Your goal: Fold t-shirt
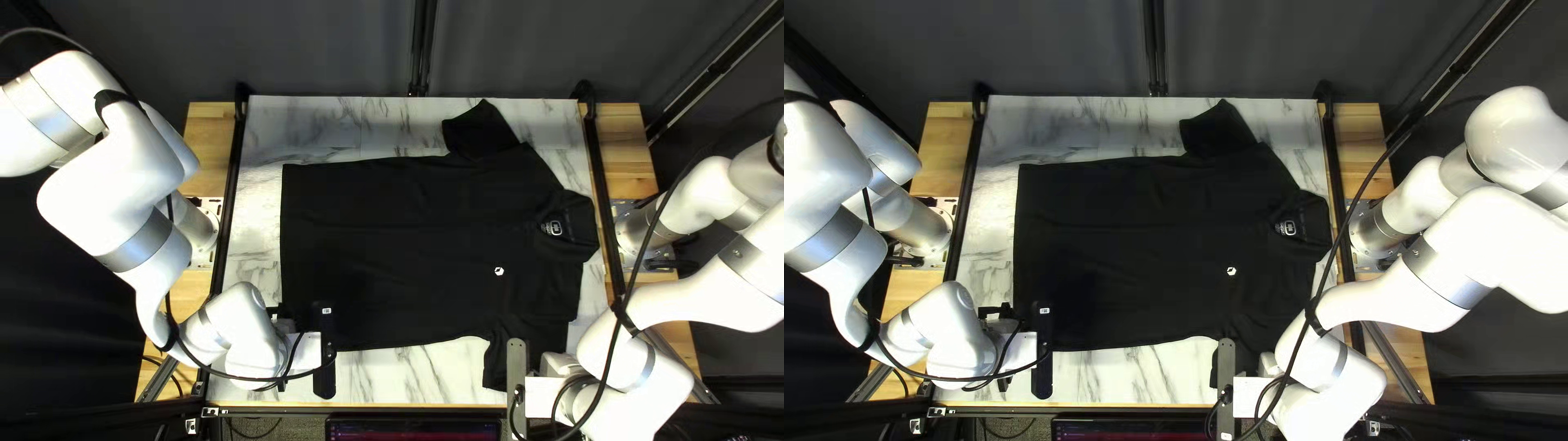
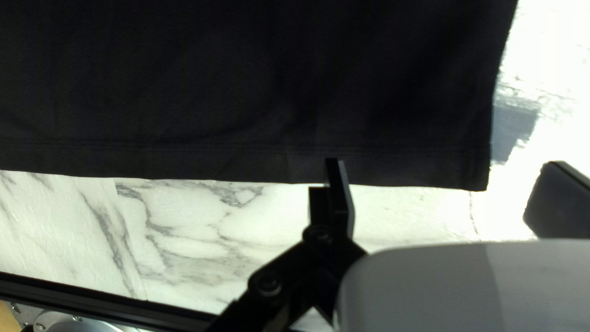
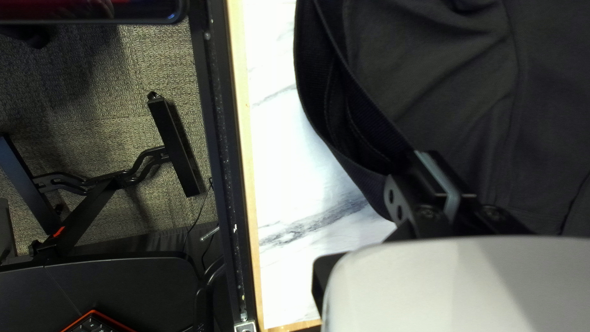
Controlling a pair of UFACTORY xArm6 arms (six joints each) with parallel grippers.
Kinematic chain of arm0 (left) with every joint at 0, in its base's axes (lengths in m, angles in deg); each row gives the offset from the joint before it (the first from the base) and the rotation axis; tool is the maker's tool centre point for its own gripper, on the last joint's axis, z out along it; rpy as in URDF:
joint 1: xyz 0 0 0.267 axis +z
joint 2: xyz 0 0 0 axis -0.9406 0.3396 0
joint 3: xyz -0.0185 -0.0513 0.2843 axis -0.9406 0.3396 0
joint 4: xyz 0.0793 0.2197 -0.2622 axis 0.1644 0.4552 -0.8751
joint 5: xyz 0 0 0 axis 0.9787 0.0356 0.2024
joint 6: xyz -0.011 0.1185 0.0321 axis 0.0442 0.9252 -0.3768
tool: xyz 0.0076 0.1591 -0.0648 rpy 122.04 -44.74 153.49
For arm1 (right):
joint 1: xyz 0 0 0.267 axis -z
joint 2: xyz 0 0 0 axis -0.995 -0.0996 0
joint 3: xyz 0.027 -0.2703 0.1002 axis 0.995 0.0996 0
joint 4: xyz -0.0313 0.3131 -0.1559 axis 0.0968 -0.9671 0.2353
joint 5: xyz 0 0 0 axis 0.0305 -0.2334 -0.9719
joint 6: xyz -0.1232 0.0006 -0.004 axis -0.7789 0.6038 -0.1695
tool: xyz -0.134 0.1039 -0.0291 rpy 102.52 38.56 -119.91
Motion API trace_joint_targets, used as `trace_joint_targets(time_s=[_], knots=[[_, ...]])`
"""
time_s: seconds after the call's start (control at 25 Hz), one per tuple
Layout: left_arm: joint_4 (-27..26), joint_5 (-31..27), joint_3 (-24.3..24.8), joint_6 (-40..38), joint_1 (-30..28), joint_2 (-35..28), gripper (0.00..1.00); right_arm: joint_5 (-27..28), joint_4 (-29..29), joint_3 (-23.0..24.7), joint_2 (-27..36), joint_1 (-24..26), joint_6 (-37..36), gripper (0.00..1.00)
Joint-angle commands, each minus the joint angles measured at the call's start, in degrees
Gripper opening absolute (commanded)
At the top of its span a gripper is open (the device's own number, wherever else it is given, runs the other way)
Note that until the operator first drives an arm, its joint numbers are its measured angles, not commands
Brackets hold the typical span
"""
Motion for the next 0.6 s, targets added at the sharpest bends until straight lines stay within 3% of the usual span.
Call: trace_joint_targets(time_s=[0.04,0.56,0.6], knots=[[0.05,0.17,-0.16,-0.21,-0.16,0.16,1.00,-0.14,-0.07,-0.12,-0.23,-0.18,0.22,0.00],[-0.61,3.42,1.47,-0.08,-0.48,0.69,1.00,0.07,-0.22,-0.93,-0.89,-0.76,1.12,0.00],[-0.67,3.77,1.74,0.08,-0.38,0.67,0.96,0.01,-0.24,-0.95,-0.95,-0.75,1.12,0.00]])
